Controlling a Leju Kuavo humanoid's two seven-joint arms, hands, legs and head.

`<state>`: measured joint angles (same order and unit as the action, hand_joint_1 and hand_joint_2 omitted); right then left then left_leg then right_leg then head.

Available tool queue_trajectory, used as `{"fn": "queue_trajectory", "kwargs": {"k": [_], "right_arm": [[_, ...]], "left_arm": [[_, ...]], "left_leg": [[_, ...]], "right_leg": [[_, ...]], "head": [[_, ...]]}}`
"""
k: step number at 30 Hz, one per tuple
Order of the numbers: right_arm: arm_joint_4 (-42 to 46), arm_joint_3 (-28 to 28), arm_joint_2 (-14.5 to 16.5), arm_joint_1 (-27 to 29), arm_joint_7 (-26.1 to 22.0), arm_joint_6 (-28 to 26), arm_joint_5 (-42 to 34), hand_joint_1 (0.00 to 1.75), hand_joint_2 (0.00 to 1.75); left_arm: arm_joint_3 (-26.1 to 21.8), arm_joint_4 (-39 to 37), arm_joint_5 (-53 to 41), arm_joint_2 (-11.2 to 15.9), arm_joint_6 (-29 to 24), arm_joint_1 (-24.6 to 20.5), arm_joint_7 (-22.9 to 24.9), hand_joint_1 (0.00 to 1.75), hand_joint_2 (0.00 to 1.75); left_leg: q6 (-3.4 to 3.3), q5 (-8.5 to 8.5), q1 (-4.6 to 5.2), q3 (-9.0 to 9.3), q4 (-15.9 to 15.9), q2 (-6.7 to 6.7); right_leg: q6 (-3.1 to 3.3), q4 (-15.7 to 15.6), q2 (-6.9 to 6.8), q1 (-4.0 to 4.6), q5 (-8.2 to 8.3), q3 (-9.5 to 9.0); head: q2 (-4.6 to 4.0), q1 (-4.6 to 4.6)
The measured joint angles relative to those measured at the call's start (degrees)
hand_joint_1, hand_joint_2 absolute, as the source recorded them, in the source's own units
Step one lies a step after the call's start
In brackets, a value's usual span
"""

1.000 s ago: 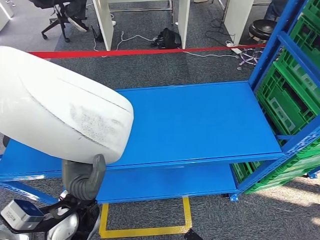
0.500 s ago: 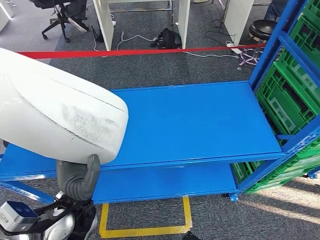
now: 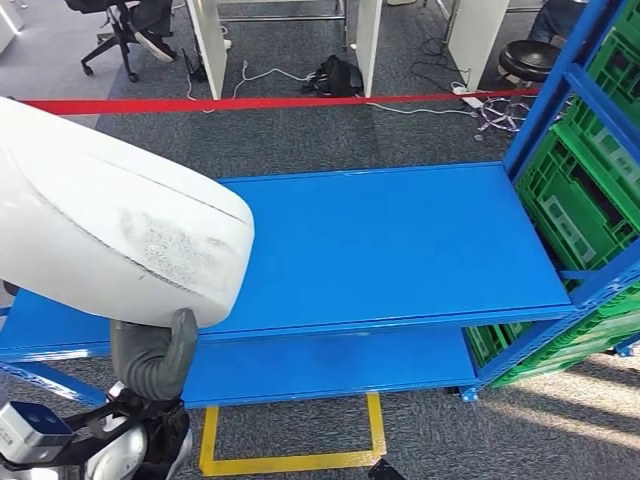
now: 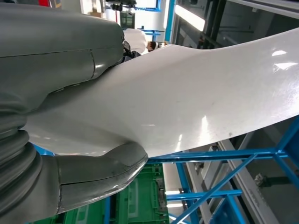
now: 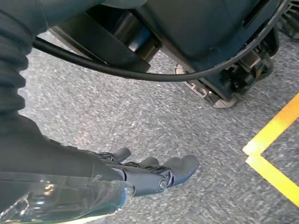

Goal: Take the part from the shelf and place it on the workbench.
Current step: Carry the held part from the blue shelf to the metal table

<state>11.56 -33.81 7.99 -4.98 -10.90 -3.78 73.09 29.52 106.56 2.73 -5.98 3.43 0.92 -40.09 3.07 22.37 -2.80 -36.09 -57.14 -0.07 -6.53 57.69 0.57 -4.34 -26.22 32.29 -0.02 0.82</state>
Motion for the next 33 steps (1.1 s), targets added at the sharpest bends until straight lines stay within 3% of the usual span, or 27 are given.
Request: {"fn": "queue_trajectory", "kwargs": {"k": [2, 3, 6, 7, 8, 10, 12, 13, 17, 19, 21, 22, 23, 24, 25, 26, 28, 30, 33], "right_arm": [[0.0, -0.11, 0.02, -0.13, 2.98, 0.21, 0.62, 0.0, 1.75], [0.0, -0.14, 0.03, -0.23, 4.4, 0.2, 1.02, 0.0, 1.75], [0.0, -0.16, -0.01, -0.77, 6.75, 0.1, 1.78, 0.0, 1.75], [0.0, -0.16, -0.04, -0.93, 7.45, -0.05, 1.99, 0.0, 1.75], [0.01, -0.15, -0.07, -1.08, 8.64, -0.32, 2.34, 0.0, 1.75], [0.02, -0.13, -0.1, -1.18, 11.96, -1.11, 3.12, 0.0, 1.75], [0.0, -0.13, -0.03, -1.15, 14.71, -1.93, 3.62, 0.0, 1.75], [-0.01, -0.13, 0.03, -1.13, 15.32, -2.27, 3.71, 0.0, 1.75], [-0.02, -0.14, 0.2, -1.2, 15.62, -2.73, 3.83, 0.0, 1.75], [-0.02, -0.14, 0.26, -1.23, 15.61, -2.81, 3.91, 0.0, 1.75], [-0.02, -0.14, 0.29, -1.19, 15.55, -2.97, 4.01, 0.0, 1.75], [-0.02, -0.14, 0.3, -1.18, 15.52, -3.1, 4.07, 0.0, 1.75], [-0.02, -0.14, 0.32, -1.16, 15.5, -3.27, 4.12, 0.0, 1.75], [-0.02, -0.14, 0.34, -1.16, 15.49, -3.47, 4.2, 0.0, 1.75], [-0.02, -0.14, 0.38, -1.16, 15.49, -3.67, 4.27, 0.0, 1.75], [-0.02, -0.14, 0.42, -1.16, 15.49, -3.85, 4.35, 0.0, 1.75], [-0.02, -0.14, 0.49, -1.15, 15.46, -4.05, 4.47, 0.0, 1.75], [-0.02, -0.13, 0.49, -1.13, 15.45, -4.17, 4.57, 0.0, 1.75], [-0.02, -0.12, 0.49, -1.13, 15.45, -4.24, 4.66, 0.0, 1.75]], "left_arm": [[-0.01, 0.03, 0.13, -0.31, 0.26, -0.05, 0.0, 1.69, 1.75], [-0.01, 0.05, 0.16, -0.51, 0.38, -0.13, 0.0, 1.69, 1.75], [-0.04, 0.05, 0.23, -0.78, 0.54, -0.27, 0.0, 1.69, 1.75], [-0.04, 0.03, 0.26, -0.8, 0.54, -0.26, 0.0, 1.69, 1.75], [-0.04, 0.02, 0.28, -0.81, 0.56, -0.26, 0.0, 1.69, 1.75], [0.01, -0.02, 0.33, -0.86, 0.57, -0.27, 0.0, 1.69, 1.75], [0.08, -0.03, 0.39, -0.96, 0.44, -0.28, 0.0, 1.69, 1.75], [0.13, -0.04, 0.42, -1.03, 0.36, -0.3, 0.0, 1.69, 1.75], [0.39, -0.05, 0.46, -1.27, 0.19, -0.42, 0.0, 1.69, 1.75], [0.47, -0.05, 0.48, -1.28, 0.1, -0.53, 0.0, 1.69, 1.75], [0.49, -0.05, 0.54, -1.24, -0.13, -0.56, 0.0, 1.69, 1.75], [0.49, -0.05, 0.59, -1.21, -0.27, -0.54, 0.0, 1.69, 1.75], [0.49, -0.05, 0.63, -1.19, -0.37, -0.52, 0.0, 1.69, 1.75], [0.48, -0.05, 0.67, -1.17, -0.45, -0.52, 0.0, 1.69, 1.75], [0.48, -0.05, 0.68, -1.15, -0.51, -0.53, 0.0, 1.69, 1.75], [0.48, -0.05, 0.68, -1.14, -0.58, -0.54, 0.0, 1.69, 1.75], [0.51, -0.05, 0.7, -1.17, -0.73, -0.57, 0.0, 1.69, 1.75], [0.61, -0.05, 1.02, -1.18, -0.6, -0.53, 0.0, 1.69, 1.75], [0.81, -0.05, 1.85, -1.18, -0.03, -0.52, 0.0, 1.69, 1.75]], "left_leg": [[-0.77, -0.39, -0.07, 0.56, 0.97, 0.08], [-1.14, -0.62, -0.13, 0.93, 1.55, 0.15], [-1.74, -0.67, 0.17, 1.32, 2.0, 0.28], [-1.83, -0.61, 0.36, 1.32, 1.95, 0.25], [-1.85, -0.56, 0.5, 1.32, 1.85, 0.18], [-1.68, -0.37, 0.58, 1.36, 1.45, -0.02], [-1.1, -0.13, 0.76, 1.18, 0.81, -0.16], [-0.73, -0.11, 0.88, 1.06, 0.57, -0.19], [0.39, -0.15, 0.75, 0.78, 0.41, -0.1], [0.48, 2.47, 0.81, -1.07, -3.53, -0.02], [0.41, 6.51, 1.01, -4.9, -11.84, 0.0], [0.35, 7.73, 1.07, -6.56, -15.41, 0.0], [0.22, 7.91, 1.14, -7.37, -17.2, 0.0], [0.02, 6.96, 1.19, -7.07, -16.71, -0.01], [-0.22, 5.16, 1.23, -5.65, -14.06, 0.0], [-0.5, 3.13, 1.25, -3.56, -10.16, 0.0], [-0.89, 1.17, 1.35, 0.14, -3.22, -0.02], [-1.19, 1.56, 1.53, 1.15, -0.99, -0.1], [-2.22, 1.63, 1.46, 1.17, -0.73, -0.18]], "right_leg": [[-0.43, -0.12, -0.1, -0.02, -0.34, -0.22], [-0.38, 1.22, -0.17, 0.13, -1.34, 0.3], [0.26, 11.44, -0.28, 1.06, -6.52, 4.91], [0.45, 13.99, -0.28, 1.39, -7.28, 6.02], [0.66, 14.57, -0.29, 1.67, -6.97, 6.17], [1.05, 9.3, -0.36, 1.96, -3.62, 3.36], [1.46, 3.17, -0.3, 2.06, -1.53, 0.31], [1.83, 1.8, -0.2, 2.13, -1.32, -0.31], [3.73, 1.85, 0.1, 2.46, -1.16, -0.03], [4.41, 1.65, -0.02, 2.43, -0.92, -0.1], [4.75, 1.63, -0.18, 2.61, -0.86, -0.02], [4.82, 1.63, -0.23, 2.69, -0.86, 0.02], [4.85, 1.64, -0.22, 2.74, -0.87, 0.02], [4.85, 1.64, -0.18, 2.76, -0.89, -0.04], [4.79, 1.64, -0.11, 2.76, -0.93, -0.14], [4.66, 1.64, -0.04, 2.75, -1.01, -0.26], [4.09, 1.75, 0.04, 3.0, -1.28, -0.25], [3.4, 1.55, -0.01, 3.16, -1.34, -0.07], [2.49, 1.98, -0.17, 2.96, -2.08, 0.1]], "head": [[0.0, -0.17], [0.0, -0.39], [0.0, -1.14], [0.0, -1.23], [0.0, -1.25], [0.0, -1.29], [0.0, -1.34], [0.0, -1.31], [0.0, -1.18], [0.0, -1.02], [0.0, -0.93], [0.0, -0.94], [0.0, -0.94], [0.0, -0.94], [0.0, -0.93], [0.0, -0.91], [0.0, -0.89], [0.0, -0.92], [0.0, -1.13]]}}
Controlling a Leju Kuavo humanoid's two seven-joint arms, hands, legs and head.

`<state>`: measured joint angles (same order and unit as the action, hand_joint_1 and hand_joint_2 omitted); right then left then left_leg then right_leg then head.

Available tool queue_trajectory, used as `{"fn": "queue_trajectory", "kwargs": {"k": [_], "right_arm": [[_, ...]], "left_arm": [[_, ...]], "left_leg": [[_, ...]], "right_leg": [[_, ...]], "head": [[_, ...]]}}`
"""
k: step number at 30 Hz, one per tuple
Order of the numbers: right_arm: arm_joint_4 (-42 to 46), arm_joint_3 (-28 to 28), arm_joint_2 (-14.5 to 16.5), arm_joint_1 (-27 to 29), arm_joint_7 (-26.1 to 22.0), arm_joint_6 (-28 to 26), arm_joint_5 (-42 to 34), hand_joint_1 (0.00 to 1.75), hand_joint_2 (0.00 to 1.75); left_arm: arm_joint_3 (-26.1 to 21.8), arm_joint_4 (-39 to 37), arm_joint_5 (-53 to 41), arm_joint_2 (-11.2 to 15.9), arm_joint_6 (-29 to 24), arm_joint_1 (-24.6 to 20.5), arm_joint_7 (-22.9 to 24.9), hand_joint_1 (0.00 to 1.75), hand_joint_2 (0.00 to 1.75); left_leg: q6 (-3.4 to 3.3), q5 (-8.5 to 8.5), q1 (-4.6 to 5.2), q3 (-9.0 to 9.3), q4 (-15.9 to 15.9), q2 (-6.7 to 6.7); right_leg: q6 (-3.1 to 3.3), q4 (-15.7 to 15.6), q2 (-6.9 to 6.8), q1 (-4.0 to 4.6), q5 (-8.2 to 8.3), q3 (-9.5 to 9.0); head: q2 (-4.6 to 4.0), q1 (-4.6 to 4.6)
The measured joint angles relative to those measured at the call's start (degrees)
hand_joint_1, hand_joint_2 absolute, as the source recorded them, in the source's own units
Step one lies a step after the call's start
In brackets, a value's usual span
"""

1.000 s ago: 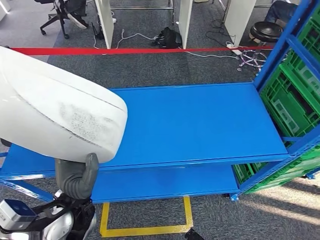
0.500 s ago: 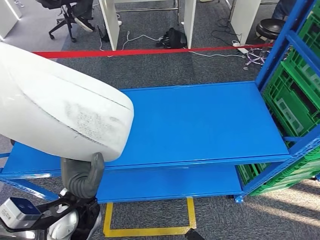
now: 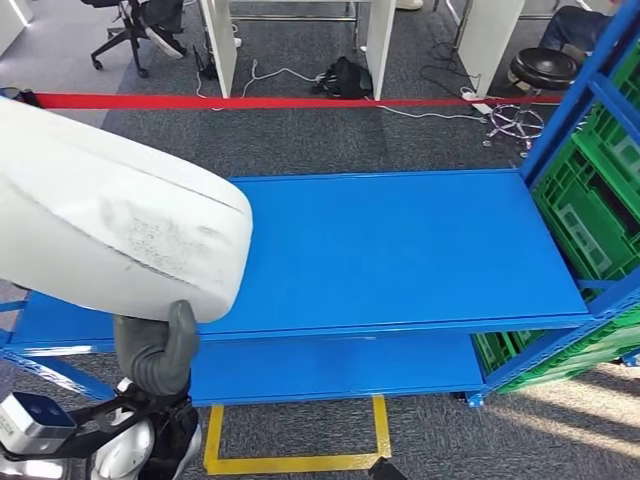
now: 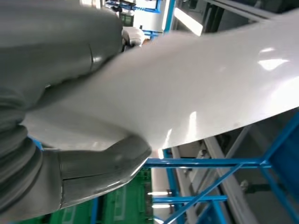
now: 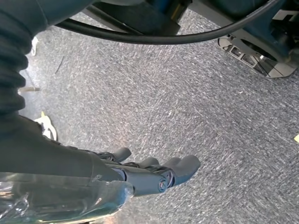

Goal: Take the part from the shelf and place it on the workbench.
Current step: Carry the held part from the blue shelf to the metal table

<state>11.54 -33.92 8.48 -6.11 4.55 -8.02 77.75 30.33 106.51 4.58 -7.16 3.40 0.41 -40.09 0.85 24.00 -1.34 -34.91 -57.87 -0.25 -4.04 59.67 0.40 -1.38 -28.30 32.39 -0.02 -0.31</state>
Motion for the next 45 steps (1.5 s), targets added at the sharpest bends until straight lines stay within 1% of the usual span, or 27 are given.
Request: {"fn": "queue_trajectory", "kwargs": {"k": [1, 4, 5, 6, 7, 8, 10, 11, 15, 17, 19, 20, 21, 22, 24, 25, 27, 30, 32, 34, 35, 36, 37, 39, 41, 43, 45], "right_arm": [[0.0, -0.01, 0.0, -0.02, -0.01, 0.0, 0.01, 0.0, 1.75], [0.0, -0.01, 0.0, -0.42, -0.07, -0.01, -0.01, 0.0, 1.75], [0.0, 0.0, 0.0, -0.6, -0.08, -0.01, -0.01, 0.0, 1.75], [0.0, 0.0, 0.0, -0.69, -0.07, 0.0, 0.01, 0.0, 1.75], [0.0, 0.0, -0.01, -0.69, -0.03, 0.01, 0.03, 0.0, 1.75], [0.0, 0.0, -0.03, -0.59, 0.07, 0.02, 0.07, 0.0, 1.75], [0.0, -0.01, -0.08, -0.27, 0.47, 0.04, -0.04, 0.0, 1.75], [0.0, -0.07, -0.08, -0.16, 0.82, 0.13, -0.5, 0.0, 1.75], [0.0, -1.48, -0.04, -0.22, 2.85, 1.29, -3.84, 0.0, 1.75], [0.0, -2.23, -0.06, -0.24, 3.78, 1.52, -4.53, 0.0, 1.75], [0.0, -2.89, -0.23, 0.2, 4.54, 1.45, -4.74, 0.0, 1.75], [0.0, -3.15, -0.32, 0.57, 4.87, 1.42, -4.62, 0.0, 1.75], [0.0, -3.3, -0.37, 0.93, 5.04, 1.41, -4.44, 0.0, 1.75], [0.0, -3.38, -0.4, 1.19, 5.13, 1.34, -4.14, 0.0, 1.75], [0.0, -3.44, -0.43, 1.38, 5.04, 0.7, -3.35, 0.0, 1.75], [0.0, -3.44, -0.45, 1.39, 4.96, 0.24, -2.95, 0.0, 1.75], [0.0, -3.43, -0.47, 1.42, 4.88, -0.52, -2.5, 0.0, 1.75], [0.0, -3.43, -0.49, 1.52, 4.91, -0.81, -2.39, 0.0, 1.75], [0.0, -3.43, -0.5, 1.52, 4.96, -0.86, -2.35, 0.0, 1.75], [0.0, -3.43, -0.5, 1.52, 4.98, -0.89, -2.25, 0.0, 1.75], [0.0, -3.43, -0.5, 1.54, 4.98, -0.91, -2.19, 0.0, 1.75], [0.0, -3.43, -0.51, 1.55, 4.98, -0.93, -2.16, 0.0, 1.75], [0.0, -3.43, -0.51, 1.56, 4.98, -0.96, -2.14, 0.0, 1.75], [0.0, -3.43, -0.53, 1.54, 4.99, -0.99, -2.09, 0.0, 1.75], [0.0, -3.43, -0.53, 1.39, 4.99, -1.01, -2.04, 0.0, 1.75], [0.0, -3.43, -0.52, 1.29, 4.98, -1.01, -1.99, 0.0, 1.75], [0.0, -3.43, -0.52, 1.32, 4.98, -1.02, -1.89, 0.0, 1.75]], "left_arm": [[0.11, 0.0, 0.12, -0.01, 0.16, -0.02, 0.0, 1.69, 1.75], [0.43, -0.01, 0.34, -0.01, 0.75, -0.03, 0.0, 1.69, 1.75], [0.49, -0.02, 0.36, -0.01, 0.91, -0.02, 0.0, 1.69, 1.75], [0.54, -0.02, 0.34, -0.01, 1.03, -0.02, 0.0, 1.69, 1.75], [0.55, -0.02, 0.31, -0.01, 1.12, -0.02, 0.0, 1.69, 1.75], [0.55, -0.02, 0.26, -0.01, 1.16, -0.01, 0.0, 1.69, 1.75], [0.55, -0.02, 0.25, -0.02, 1.37, -0.01, 0.0, 1.69, 1.75], [0.56, -0.02, 0.35, -0.02, 1.67, 0.0, 0.0, 1.69, 1.75], [0.68, 0.01, 0.84, -0.11, 3.95, -0.03, 0.0, 1.69, 1.75], [0.73, 0.04, 0.84, -0.2, 4.41, -0.05, 0.0, 1.69, 1.75], [0.73, 0.03, 0.78, -0.21, 4.39, 0.03, 0.0, 1.69, 1.75], [0.72, 0.02, 0.7, -0.21, 4.19, 0.1, 0.0, 1.69, 1.75], [0.72, 0.02, 0.53, -0.21, 3.81, 0.17, 0.0, 1.69, 1.75], [0.71, 0.02, 0.3, -0.21, 3.22, 0.22, 0.0, 1.69, 1.75], [0.71, 0.02, -0.19, -0.22, 1.91, 0.25, 0.0, 1.69, 1.75], [0.71, 0.03, -0.34, -0.26, 1.4, 0.25, 0.0, 1.69, 1.75], [0.72, 0.04, -0.55, -0.31, 0.86, 0.35, 0.0, 1.69, 1.75], [0.7, 0.04, -0.68, -0.35, 0.63, 0.55, 0.0, 1.69, 1.75], [0.81, -0.01, -0.32, -0.36, 0.71, 0.57, 0.0, 1.69, 1.75], [0.97, -0.17, 0.16, -0.32, 0.82, 0.57, 0.0, 1.69, 1.75], [1.04, -0.29, 0.31, -0.25, 0.85, 0.57, 0.0, 1.69, 1.75], [1.09, -0.44, 0.35, -0.15, 0.85, 0.58, 0.0, 1.69, 1.75], [1.14, -0.59, 0.39, -0.06, 0.86, 0.57, 0.0, 1.69, 1.75], [1.29, -0.87, 0.42, 0.05, 0.86, 0.56, 0.0, 1.69, 1.75], [1.53, -1.07, 0.33, 0.08, 0.81, 0.52, 0.0, 1.69, 1.75], [1.83, -1.2, 0.16, 0.15, 0.67, 0.46, 0.0, 1.69, 1.75], [2.02, -1.26, -0.05, 0.24, 0.44, 0.42, 0.0, 1.69, 1.75]], "left_leg": [[-0.35, -0.02, -0.06, 0.06, 0.08, 0.03], [-0.93, 0.1, 0.22, 0.12, 0.09, 0.22], [-1.01, 0.14, 0.37, 0.16, 0.08, 0.25], [-1.06, 0.18, 0.5, 0.25, 0.07, 0.22], [-1.07, 0.23, 0.6, 0.4, 0.05, 0.16], [-1.02, 0.29, 0.65, 0.57, 0.04, 0.07], [-0.7, 0.36, 0.88, 0.68, -0.07, -0.05], [-0.43, 0.3, 0.96, 0.59, -0.1, -0.07], [0.77, 0.38, 0.84, 0.25, -0.23, 0.07], [1.29, 2.88, 0.78, -1.53, -4.08, 0.08], [1.63, 6.38, 0.75, -5.23, -11.82, 0.08], [1.72, 7.22, 0.73, -6.71, -14.82, 0.08], [1.74, 6.97, 0.72, -7.33, -15.96, 0.08], [1.72, 5.6, 0.7, -6.78, -14.72, 0.09], [1.66, 1.74, 0.58, -3.21, -7.63, 0.14], [1.49, 0.61, 0.51, -1.37, -3.96, 0.09], [0.91, 0.25, 0.49, 0.32, -0.4, -0.04], [-0.39, 0.45, 0.53, 0.32, -0.18, -0.16], [-1.1, 0.31, 0.47, 0.37, -0.11, -0.09], [-1.48, 0.19, 0.66, 0.28, -0.13, -0.02], [-1.55, 0.14, 0.78, 0.24, -0.15, 0.0], [-1.58, 0.11, 0.87, 0.21, -0.17, -0.01], [-1.59, 0.1, 0.92, 0.2, -0.19, -0.04], [-1.51, 0.04, 0.94, 0.23, -0.25, -0.12], [-1.05, -0.19, 1.11, 0.11, -0.34, -0.17], [-0.33, -0.69, 1.23, -0.1, -0.23, -0.19], [0.35, -0.9, 1.16, -0.32, -0.08, -0.2]], "right_leg": [[-0.17, 1.88, -0.08, 0.02, -1.23, 0.76], [-0.29, 12.26, -0.37, 0.14, -6.23, 5.5], [-0.24, 14.49, -0.45, 0.16, -6.71, 6.54], [-0.12, 14.62, -0.52, 0.16, -6.02, 6.59], [0.06, 12.57, -0.56, 0.18, -4.33, 5.62], [0.27, 8.74, -0.56, 0.19, -2.07, 3.82], [0.59, 1.91, -0.53, 0.33, 0.62, 0.64], [0.75, 0.29, -0.47, 0.43, 1.0, -0.04], [1.94, -0.62, -0.15, 0.49, 1.38, -0.08], [2.47, -0.96, -0.21, 0.27, 1.69, -0.27], [2.63, -1.0, -0.35, 0.27, 1.73, -0.25], [2.65, -1.0, -0.39, 0.27, 1.73, -0.24], [2.65, -1.0, -0.39, 0.25, 1.72, -0.24], [2.63, -0.99, -0.32, 0.21, 1.71, -0.28], [2.35, -0.96, -0.06, 0.18, 1.58, -0.42], [2.07, -0.83, 0.1, 0.29, 1.44, -0.39], [1.42, -0.8, 0.24, 0.59, 1.31, -0.24], [0.68, -0.75, 0.16, 0.49, 0.95, -0.06], [0.35, 2.93, 0.09, 0.46, -1.52, 1.49], [0.27, 10.74, 0.05, 0.54, -5.6, 5.05], [0.29, 14.15, 0.06, 0.57, -6.94, 6.66], [0.39, 15.73, 0.06, 0.62, -7.11, 7.42], [0.54, 14.99, 0.06, 0.67, -6.1, 7.05], [0.88, 7.73, 0.07, 0.74, -2.02, 3.46], [1.07, 1.2, 0.14, 0.83, 0.6, 0.32], [1.37, -0.11, 0.3, 1.0, 1.19, -0.05], [2.09, -0.26, 0.3, 0.95, 1.9, 0.32]], "head": [[0.0, -0.13], [0.0, -0.42], [0.0, -0.42], [0.0, -0.42], [0.0, -0.41], [0.0, -0.42], [0.0, -0.4], [0.0, -0.35], [0.0, -0.24], [0.0, -0.08], [0.0, -0.01], [0.0, -0.02], [0.0, -0.01], [0.0, 0.0], [0.0, 0.03], [0.0, 0.11], [0.0, 0.11], [0.0, -0.06], [0.0, -0.28], [0.0, -0.47], [0.0, -0.47], [0.0, -0.47], [0.0, -0.47], [0.0, -0.48], [0.0, -0.47], [0.0, -0.41], [0.0, -0.39]]}}
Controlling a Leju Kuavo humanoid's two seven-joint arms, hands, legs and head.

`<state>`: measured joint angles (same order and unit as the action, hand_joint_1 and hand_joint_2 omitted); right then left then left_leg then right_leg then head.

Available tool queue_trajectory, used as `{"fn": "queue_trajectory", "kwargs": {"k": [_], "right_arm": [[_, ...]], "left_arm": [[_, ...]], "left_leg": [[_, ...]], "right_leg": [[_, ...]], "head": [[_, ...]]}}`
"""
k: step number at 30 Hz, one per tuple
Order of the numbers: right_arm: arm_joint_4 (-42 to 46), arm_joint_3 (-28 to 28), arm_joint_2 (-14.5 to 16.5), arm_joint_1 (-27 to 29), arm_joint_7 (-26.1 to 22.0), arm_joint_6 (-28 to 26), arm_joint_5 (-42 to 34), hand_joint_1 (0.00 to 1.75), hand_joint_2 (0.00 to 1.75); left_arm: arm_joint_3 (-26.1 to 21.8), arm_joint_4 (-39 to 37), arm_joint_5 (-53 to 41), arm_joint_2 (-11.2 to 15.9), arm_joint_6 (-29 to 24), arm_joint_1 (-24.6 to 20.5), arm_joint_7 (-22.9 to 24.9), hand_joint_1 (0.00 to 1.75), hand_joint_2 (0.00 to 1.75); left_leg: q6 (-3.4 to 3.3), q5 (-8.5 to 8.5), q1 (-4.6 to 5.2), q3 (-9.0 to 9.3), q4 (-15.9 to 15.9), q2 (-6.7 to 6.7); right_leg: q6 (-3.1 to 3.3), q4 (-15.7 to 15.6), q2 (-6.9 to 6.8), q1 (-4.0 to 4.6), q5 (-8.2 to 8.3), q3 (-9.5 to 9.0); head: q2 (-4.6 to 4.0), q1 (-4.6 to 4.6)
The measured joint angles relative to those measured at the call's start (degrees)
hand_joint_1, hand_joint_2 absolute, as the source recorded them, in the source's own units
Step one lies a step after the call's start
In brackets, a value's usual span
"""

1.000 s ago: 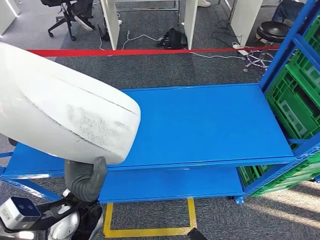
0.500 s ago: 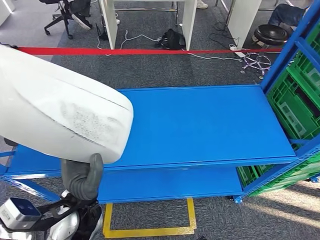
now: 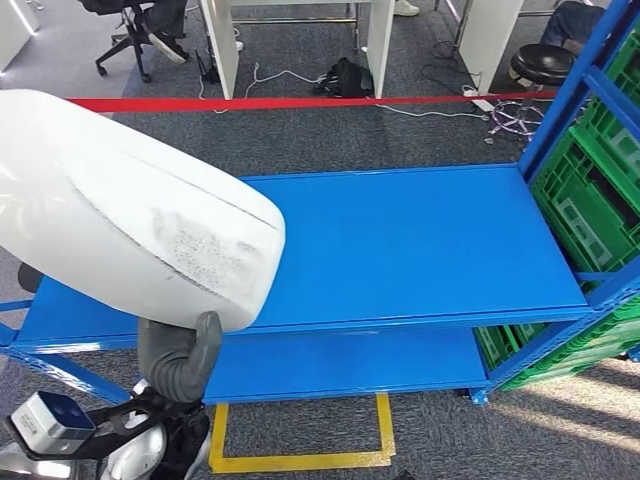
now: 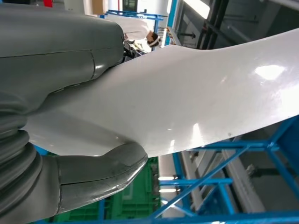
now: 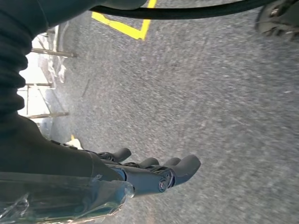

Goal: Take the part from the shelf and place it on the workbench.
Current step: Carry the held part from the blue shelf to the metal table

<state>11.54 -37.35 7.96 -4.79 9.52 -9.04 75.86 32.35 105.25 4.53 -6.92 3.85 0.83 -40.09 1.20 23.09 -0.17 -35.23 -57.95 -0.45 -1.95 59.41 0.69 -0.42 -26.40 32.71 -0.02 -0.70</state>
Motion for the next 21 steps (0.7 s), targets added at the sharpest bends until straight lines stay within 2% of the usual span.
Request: {"fn": "queue_trajectory", "kwargs": {"k": [1, 2, 5, 6, 7, 8, 9, 11, 12, 13, 15, 16, 17, 18, 20, 21], "right_arm": [[0.0, 0.0, 0.01, -0.01, 0.01, -0.01, 0.06, 0.0, 1.75], [0.0, 0.0, 0.01, -0.04, 0.0, -0.01, 0.13, 0.0, 1.75], [0.0, 0.0, 0.01, -0.09, -0.02, -0.02, 0.32, 0.0, 1.75], [0.0, 0.0, 0.0, -0.09, -0.02, -0.02, 0.35, 0.0, 1.75], [0.0, 0.0, -0.01, -0.09, -0.03, -0.03, 0.39, 0.0, 1.75], [0.0, 0.0, -0.01, -0.09, -0.05, -0.03, 0.42, 0.0, 1.75], [0.0, 0.0, -0.01, -0.11, -0.09, -0.03, 0.45, 0.0, 1.75], [0.0, 0.0, -0.01, -0.13, -0.17, -0.03, 0.51, 0.0, 1.75], [0.0, 0.0, -0.01, -0.14, -0.21, -0.03, 0.54, 0.0, 1.75], [0.0, 0.0, -0.01, -0.14, -0.24, -0.03, 0.58, 0.0, 1.75], [0.0, 0.0, -0.01, -0.13, -0.27, -0.03, 0.66, 0.0, 1.75], [0.0, 0.0, -0.02, -0.1, -0.27, -0.03, 0.68, 0.0, 1.75], [0.0, 0.0, -0.02, -0.07, -0.26, -0.03, 0.68, 0.0, 1.75], [0.0, 0.0, -0.03, -0.06, -0.26, -0.03, 0.69, 0.0, 1.75], [0.0, 0.0, -0.04, -0.06, -0.26, -0.03, 0.73, 0.0, 1.75], [0.0, 0.0, -0.05, -0.07, -0.26, -0.02, 0.76, 0.0, 1.75]], "left_arm": [[0.03, -0.01, -0.12, 0.06, -0.12, -0.02, 0.0, 1.69, 1.75], [0.05, -0.01, -0.21, 0.12, -0.26, -0.04, 0.0, 1.69, 1.75], [0.07, -0.07, -0.33, 0.36, -0.64, -0.07, 0.0, 1.69, 1.75], [0.08, -0.13, -0.35, 0.45, -0.74, -0.06, 0.0, 1.69, 1.75], [0.08, -0.18, -0.37, 0.54, -0.81, -0.06, 0.0, 1.69, 1.75], [0.08, -0.22, -0.4, 0.6, -0.86, -0.06, 0.0, 1.69, 1.75], [0.08, -0.25, -0.43, 0.64, -0.9, -0.09, 0.0, 1.69, 1.75], [0.1, -0.25, -0.52, 0.65, -0.97, -0.26, 0.0, 1.69, 1.75], [0.11, -0.25, -0.57, 0.65, -1.01, -0.34, 0.0, 1.69, 1.75], [0.11, -0.25, -0.61, 0.66, -1.07, -0.37, 0.0, 1.69, 1.75], [0.1, -0.25, -0.64, 0.68, -1.19, -0.29, 0.0, 1.69, 1.75], [0.09, -0.25, -0.64, 0.69, -1.23, -0.26, 0.0, 1.69, 1.75], [0.09, -0.25, -0.64, 0.69, -1.23, -0.28, 0.0, 1.69, 1.75], [0.1, -0.26, -0.65, 0.69, -1.22, -0.3, 0.0, 1.69, 1.75], [0.1, -0.27, -0.72, 0.69, -1.28, -0.29, 0.0, 1.69, 1.75], [0.1, -0.27, -0.75, 0.69, -1.34, -0.27, 0.0, 1.69, 1.75]], "left_leg": [[0.33, 0.71, -0.02, -0.31, -0.52, 0.02], [0.65, 2.29, -0.05, -1.03, -2.22, 0.04], [1.28, 9.09, -0.14, -4.88, -12.9, 0.1], [1.32, 10.17, -0.15, -5.48, -15.35, 0.1], [1.28, 10.15, -0.15, -5.02, -15.7, 0.1], [1.16, 9.16, -0.15, -3.27, -13.67, 0.1], [0.99, 7.75, -0.15, -0.6, -9.97, 0.11], [0.53, 5.99, -0.1, 4.53, -2.06, 0.11], [0.22, 5.71, -0.03, 5.73, 0.1, 0.08], [-0.13, 5.64, 0.09, 6.03, 0.99, 0.04], [-0.95, 4.81, 0.19, 5.53, 1.09, 0.03], [-1.32, 4.31, 0.14, 5.25, 1.18, 0.11], [-1.65, 3.8, 0.04, 4.89, 1.29, 0.21], [-1.92, 3.23, -0.08, 4.35, 1.38, 0.3], [-2.18, 2.16, -0.04, 2.93, 1.34, 0.36], [-2.22, 1.6, -0.01, 2.16, 1.31, 0.37]], "right_leg": [[0.43, -0.13, -0.06, -0.08, 0.37, 0.24], [0.81, -0.27, -0.14, -0.19, 0.78, 0.57], [1.26, -0.31, -0.36, -0.19, 1.92, 2.05], [1.24, -0.31, -0.42, -0.16, 2.33, 2.59], [1.18, -0.3, -0.45, -0.14, 2.75, 3.12], [1.1, -0.3, -0.46, -0.14, 3.19, 3.61], [0.97, -0.28, -0.44, -0.14, 3.62, 4.01], [0.54, -0.16, -0.39, 0.05, 4.39, 4.65], [0.25, -0.16, -0.39, 0.13, 4.78, 4.85], [-0.08, -0.29, -0.42, 0.16, 5.21, 4.99], [-0.74, -0.75, -0.45, -0.04, 6.09, 5.14], [-1.04, -0.61, -0.43, -0.13, 5.81, 5.39], [-1.28, 0.26, -0.4, -0.17, 4.64, 5.86], [-1.49, 2.66, -0.38, -0.2, 2.28, 6.74], [-1.82, 10.3, -0.38, -0.17, -3.44, 8.87], [-1.92, 13.92, -0.38, -0.17, -5.3, 9.59]], "head": [[0.0, 0.06], [0.0, 0.18], [0.0, 0.4], [0.0, 0.38], [0.0, 0.39], [0.0, 0.4], [0.0, 0.39], [0.0, 0.38], [0.0, 0.37], [0.0, 0.37], [0.0, 0.39], [0.0, 0.38], [0.0, 0.3], [0.0, 0.2], [0.0, 0.0], [0.0, -0.02]]}}
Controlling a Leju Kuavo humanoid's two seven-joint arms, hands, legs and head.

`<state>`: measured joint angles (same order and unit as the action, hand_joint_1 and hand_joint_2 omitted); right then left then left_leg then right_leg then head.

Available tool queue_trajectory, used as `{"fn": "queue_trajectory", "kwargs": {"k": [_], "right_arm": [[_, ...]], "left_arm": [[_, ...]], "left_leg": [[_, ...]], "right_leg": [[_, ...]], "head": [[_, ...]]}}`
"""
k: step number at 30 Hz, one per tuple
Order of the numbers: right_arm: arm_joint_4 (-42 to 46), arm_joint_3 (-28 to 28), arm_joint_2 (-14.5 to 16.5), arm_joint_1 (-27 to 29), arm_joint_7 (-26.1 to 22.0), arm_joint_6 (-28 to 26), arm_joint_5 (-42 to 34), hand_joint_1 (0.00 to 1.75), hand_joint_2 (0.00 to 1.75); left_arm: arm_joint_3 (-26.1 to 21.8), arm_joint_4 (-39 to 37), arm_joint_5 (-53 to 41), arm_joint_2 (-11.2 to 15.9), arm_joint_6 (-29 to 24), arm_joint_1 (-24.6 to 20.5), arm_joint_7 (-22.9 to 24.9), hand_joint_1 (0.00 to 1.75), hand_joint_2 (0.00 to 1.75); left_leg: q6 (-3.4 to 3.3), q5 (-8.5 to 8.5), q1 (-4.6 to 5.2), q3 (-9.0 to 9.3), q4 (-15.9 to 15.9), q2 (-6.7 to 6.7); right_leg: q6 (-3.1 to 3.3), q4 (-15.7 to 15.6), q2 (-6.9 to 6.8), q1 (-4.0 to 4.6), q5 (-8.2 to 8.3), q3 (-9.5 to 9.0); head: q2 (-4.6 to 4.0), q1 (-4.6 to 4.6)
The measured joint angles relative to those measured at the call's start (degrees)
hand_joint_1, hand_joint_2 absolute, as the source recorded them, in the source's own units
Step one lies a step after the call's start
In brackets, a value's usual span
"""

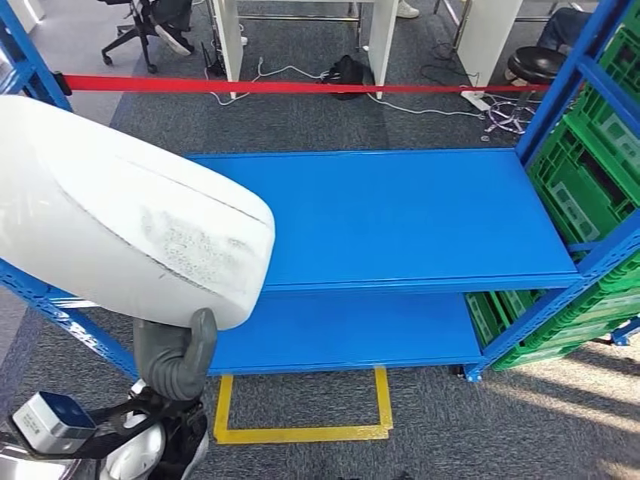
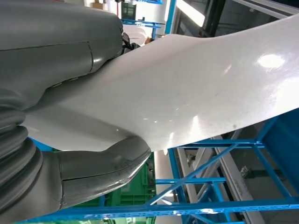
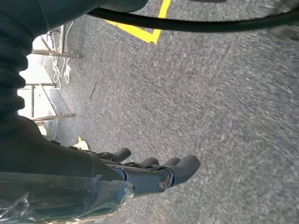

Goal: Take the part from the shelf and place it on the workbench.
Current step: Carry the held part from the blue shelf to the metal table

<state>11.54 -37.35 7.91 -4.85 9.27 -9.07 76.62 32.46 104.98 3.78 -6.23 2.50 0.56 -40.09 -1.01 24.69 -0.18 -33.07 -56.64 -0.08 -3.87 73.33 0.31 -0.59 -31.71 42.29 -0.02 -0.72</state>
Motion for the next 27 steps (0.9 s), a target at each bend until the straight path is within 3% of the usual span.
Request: {"fn": "queue_trajectory", "kwargs": {"k": [1, 2, 4, 6, 7, 10, 12, 14, 15, 16, 17, 18, 20, 22, 23, 25, 27], "right_arm": [[0.0, 0.0, 0.0, 0.0, 0.0, 0.01, 0.03, 0.0, 1.75], [0.0, 0.0, 0.0, 0.0, 0.0, 0.01, 0.07, 0.0, 1.75], [0.0, 0.0, 0.0, -0.09, 0.0, 0.02, 0.13, 0.0, 1.75], [0.0, 0.01, 0.01, -0.31, -0.01, 0.04, 0.2, 0.0, 1.75], [0.0, 0.02, 0.02, -0.4, -0.02, 0.06, 0.25, 0.0, 1.75], [-0.01, 0.02, 0.04, -0.38, -0.01, 0.1, 0.34, 0.0, 1.75], [-0.01, 0.02, 0.04, -0.38, 0.02, 0.1, 0.44, 0.0, 1.75], [0.0, 0.02, 0.04, -0.39, 0.02, 0.1, 0.52, 0.0, 1.75], [0.0, 0.02, 0.04, -0.34, 0.02, 0.1, 0.54, 0.0, 1.75], [0.0, 0.02, 0.04, -0.3, 0.02, 0.1, 0.56, 0.0, 1.75], [0.0, 0.02, 0.04, -0.28, 0.01, 0.11, 0.59, 0.0, 1.75], [0.0, 0.02, 0.04, -0.27, 0.0, 0.11, 0.62, 0.0, 1.75], [0.0, 0.02, 0.04, -0.3, -0.05, 0.13, 0.65, 0.0, 1.75], [0.0, 0.02, 0.04, -0.34, -0.1, 0.12, 0.67, 0.0, 1.75], [0.0, 0.02, 0.04, -0.37, -0.13, 0.11, 0.67, 0.0, 1.75], [0.0, 0.02, 0.03, -0.35, -0.18, 0.09, 0.65, 0.0, 1.75], [0.0, 0.02, 0.02, -0.24, -0.22, 0.05, 0.61, 0.0, 1.75]], "left_arm": [[0.0, 0.0, -0.03, 0.0, -0.08, 0.03, 0.0, 1.69, 1.75], [0.0, 0.0, -0.05, 0.0, -0.18, 0.05, 0.0, 1.69, 1.75], [0.0, 0.0, -0.06, -0.01, -0.35, 0.1, 0.0, 1.69, 1.75], [-0.01, 0.0, -0.03, -0.01, -0.47, 0.09, 0.0, 1.69, 1.75], [-0.01, 0.0, -0.01, -0.02, -0.51, 0.08, 0.0, 1.69, 1.75], [0.0, -0.01, 0.01, -0.02, -0.58, 0.12, 0.0, 1.69, 1.75], [0.01, -0.02, 0.04, 0.01, -0.66, 0.15, 0.0, 1.69, 1.75], [0.02, -0.02, 0.07, 0.04, -0.76, 0.15, 0.0, 1.69, 1.75], [0.02, -0.02, 0.07, 0.08, -0.82, 0.17, 0.0, 1.69, 1.75], [0.02, -0.02, 0.07, 0.11, -0.88, 0.21, 0.0, 1.69, 1.75], [0.02, -0.02, 0.07, 0.14, -0.94, 0.24, 0.0, 1.69, 1.75], [0.02, -0.02, 0.08, 0.15, -1.0, 0.26, 0.0, 1.69, 1.75], [0.03, -0.02, 0.13, 0.12, -1.15, 0.23, 0.0, 1.69, 1.75], [0.07, -0.02, 0.19, 0.04, -1.26, 0.1, 0.0, 1.69, 1.75], [0.08, -0.02, 0.23, 0.02, -1.3, 0.08, 0.0, 1.69, 1.75], [0.09, -0.03, 0.33, 0.02, -1.35, 0.15, 0.0, 1.69, 1.75], [0.09, -0.04, 0.37, 0.03, -1.36, 0.22, 0.0, 1.69, 1.75]], "left_leg": [[0.04, -0.55, 0.03, -0.73, -0.03, 0.0], [0.13, -1.06, 0.04, -1.39, -0.05, 0.0], [0.5, -2.02, 0.02, -2.44, -0.13, -0.04], [1.11, -2.81, 0.15, -2.96, -0.23, -0.07], [1.45, -3.18, 0.21, -3.03, -0.25, -0.06], [2.41, -3.63, 0.13, -3.33, -0.19, -0.04], [3.02, -0.15, 0.03, -4.64, -3.03, -0.04], [3.41, 5.38, -0.01, -6.9, -9.96, -0.03], [3.5, 7.11, -0.02, -7.77, -13.45, -0.03], [3.52, 7.65, -0.01, -7.98, -15.66, -0.03], [3.46, 7.06, -0.01, -7.25, -16.01, -0.02], [3.35, 5.7, -0.01, -5.43, -14.26, -0.02], [3.05, 3.41, 0.01, 0.28, -6.96, -0.02], [2.59, 3.43, 0.07, 4.3, -0.9, -0.08], [2.31, 3.68, 0.13, 4.86, 0.34, -0.13], [1.57, 3.32, 0.1, 4.19, 0.63, -0.11], [0.72, 2.37, -0.02, 3.29, 0.63, 0.0]], "right_leg": [[-0.02, 1.74, 0.01, 0.02, -0.29, -0.25], [0.02, 1.35, 0.0, 0.02, 0.52, -1.53], [0.15, -5.27, 0.01, -0.02, 2.86, -7.11], [0.33, -12.98, 0.16, 0.05, 2.92, -12.36], [0.52, -14.93, 0.25, 0.14, 2.44, -13.46], [1.8, -15.43, 0.19, 0.25, 3.1, -12.95], [2.76, -15.57, -0.01, 0.09, 4.31, -12.02], [3.15, -15.5, -0.08, 0.09, 5.49, -10.63], [3.19, -15.46, -0.11, 0.12, 6.03, -9.9], [3.16, -15.44, -0.15, 0.14, 6.53, -9.19], [3.08, -15.42, -0.18, 0.15, 7.03, -8.5], [2.95, -15.41, -0.19, 0.15, 7.5, -7.88], [2.51, -15.31, -0.14, 0.22, 8.33, -6.92], [1.93, -15.12, -0.13, 0.43, 9.11, -6.27], [1.67, -15.07, -0.15, 0.52, 9.54, -6.0], [1.18, -14.97, -0.16, 0.42, 10.03, -5.52], [0.67, -12.5, -0.15, 0.29, 7.32, -4.39]], "head": [[0.0, 0.0], [0.0, -0.01], [0.0, -0.02], [0.0, 0.03], [0.0, 0.01], [0.0, -0.07], [0.0, 0.09], [0.0, 0.25], [0.0, 0.25], [0.0, 0.25], [0.0, 0.25], [0.0, 0.25], [0.0, 0.26], [0.0, 0.25], [0.0, 0.23], [0.0, 0.23], [0.0, 0.11]]}}
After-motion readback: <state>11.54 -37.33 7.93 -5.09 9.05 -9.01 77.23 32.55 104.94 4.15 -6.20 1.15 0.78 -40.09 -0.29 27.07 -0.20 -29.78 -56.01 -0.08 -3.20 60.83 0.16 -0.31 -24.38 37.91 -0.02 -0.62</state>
